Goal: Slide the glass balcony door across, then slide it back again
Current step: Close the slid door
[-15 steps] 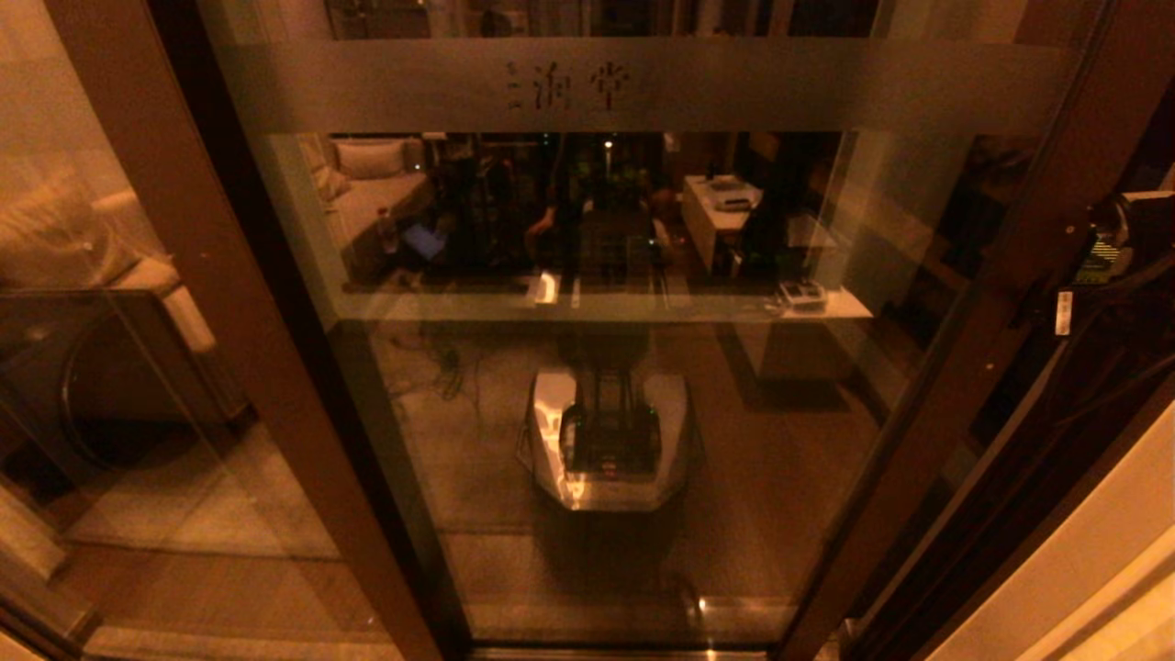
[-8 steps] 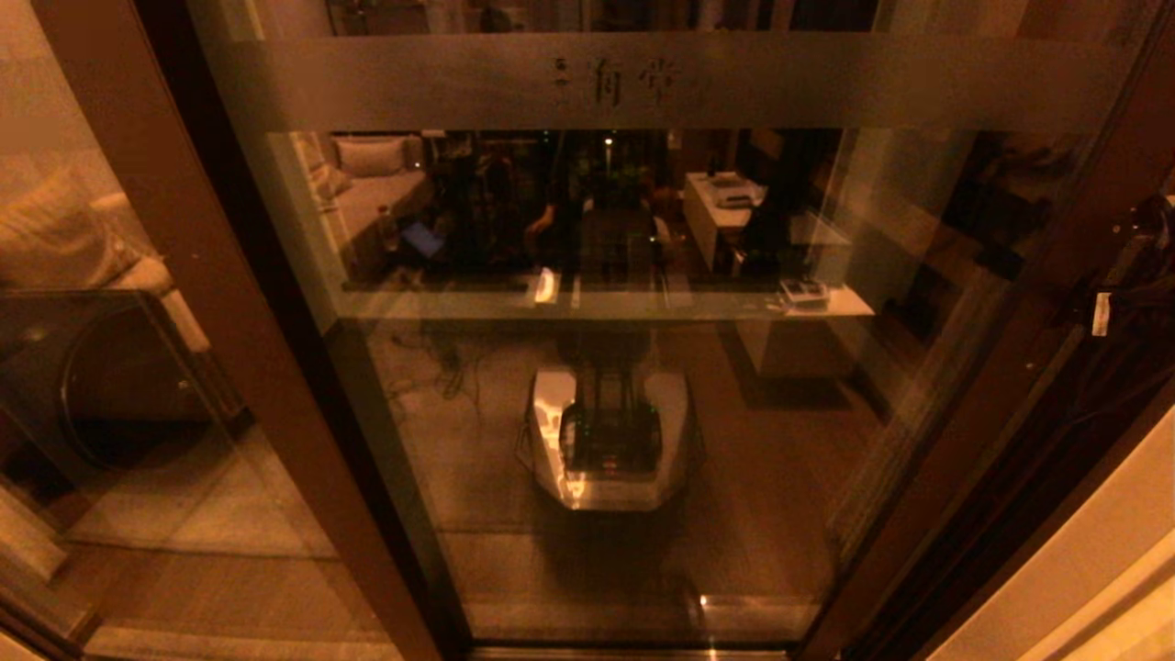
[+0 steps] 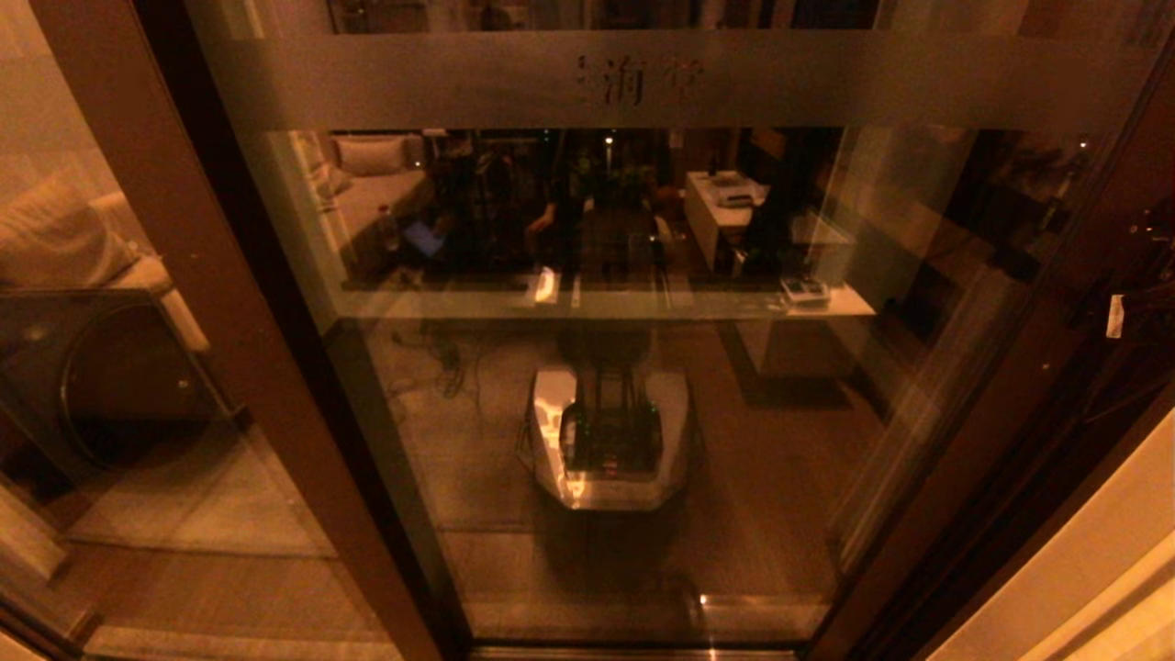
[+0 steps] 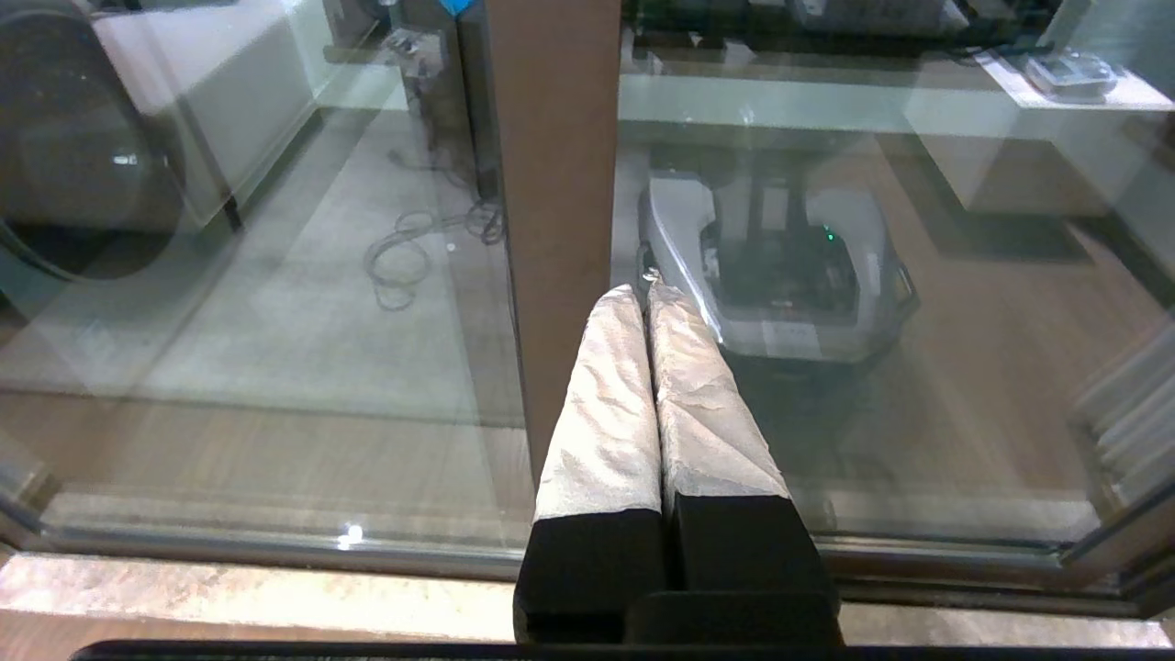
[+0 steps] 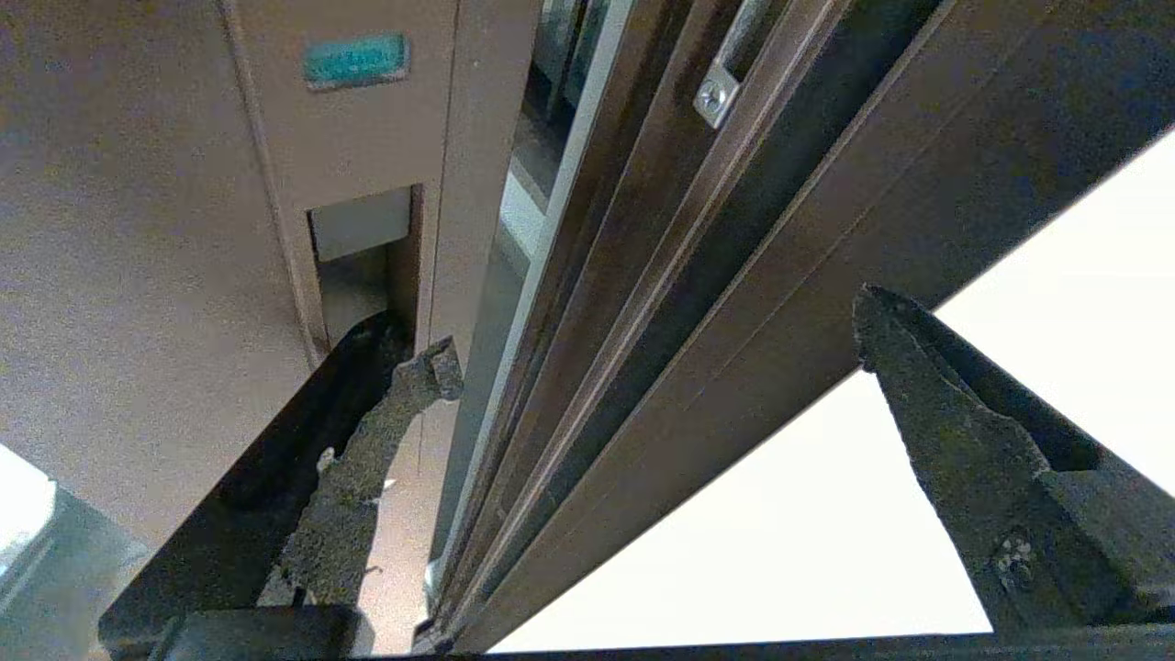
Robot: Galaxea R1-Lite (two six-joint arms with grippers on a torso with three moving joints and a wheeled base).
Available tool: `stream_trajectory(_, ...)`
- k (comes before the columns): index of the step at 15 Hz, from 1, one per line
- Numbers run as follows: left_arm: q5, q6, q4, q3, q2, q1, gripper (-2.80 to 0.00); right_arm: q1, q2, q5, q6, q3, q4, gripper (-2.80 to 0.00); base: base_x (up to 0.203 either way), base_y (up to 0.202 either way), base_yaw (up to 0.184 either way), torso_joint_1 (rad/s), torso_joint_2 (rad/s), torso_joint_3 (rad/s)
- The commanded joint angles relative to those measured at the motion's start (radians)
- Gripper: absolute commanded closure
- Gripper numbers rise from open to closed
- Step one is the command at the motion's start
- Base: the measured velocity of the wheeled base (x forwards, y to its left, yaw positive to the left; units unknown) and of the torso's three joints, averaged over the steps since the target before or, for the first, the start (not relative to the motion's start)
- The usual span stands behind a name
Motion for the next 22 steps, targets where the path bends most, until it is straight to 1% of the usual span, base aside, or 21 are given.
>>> stream_trajectory(1, 0.001, 0.0, 0.001, 0.0, 0.001, 0.0, 0.0, -0.007, 0.014, -0.002, -0.001, -0.007, 0.0, -2.8, 0.0, 0.0, 0.0, 0.0, 0.0, 0.0)
stream_trajectory(8, 0.001, 0.0, 0.001, 0.0, 0.001, 0.0, 0.0, -0.043, 0.032, 0.001, -0.009, -0.02, -0.001, -2.8, 0.0, 0.0, 0.0, 0.0, 0.0, 0.0)
stream_trajectory(15, 0.001, 0.0, 0.0, 0.0, 0.001, 0.0, 0.0, -0.049, -0.001, 0.045, -0.008, -0.013, -0.021, -2.8, 0.0, 0.0, 0.0, 0.0, 0.0, 0.0)
stream_trajectory(16, 0.001, 0.0, 0.001, 0.0, 0.001, 0.0, 0.0, -0.049, -0.014, 0.06, -0.008, -0.012, -0.021, 0.0, 0.0, 0.0, 0.0, 0.0, 0.0, 0.0)
stream_trajectory(22, 0.001, 0.0, 0.001, 0.0, 0.001, 0.0, 0.0, -0.061, -0.092, 0.085, -0.013, 0.024, -0.017, 0.0, 0.0, 0.0, 0.0, 0.0, 0.0, 0.0)
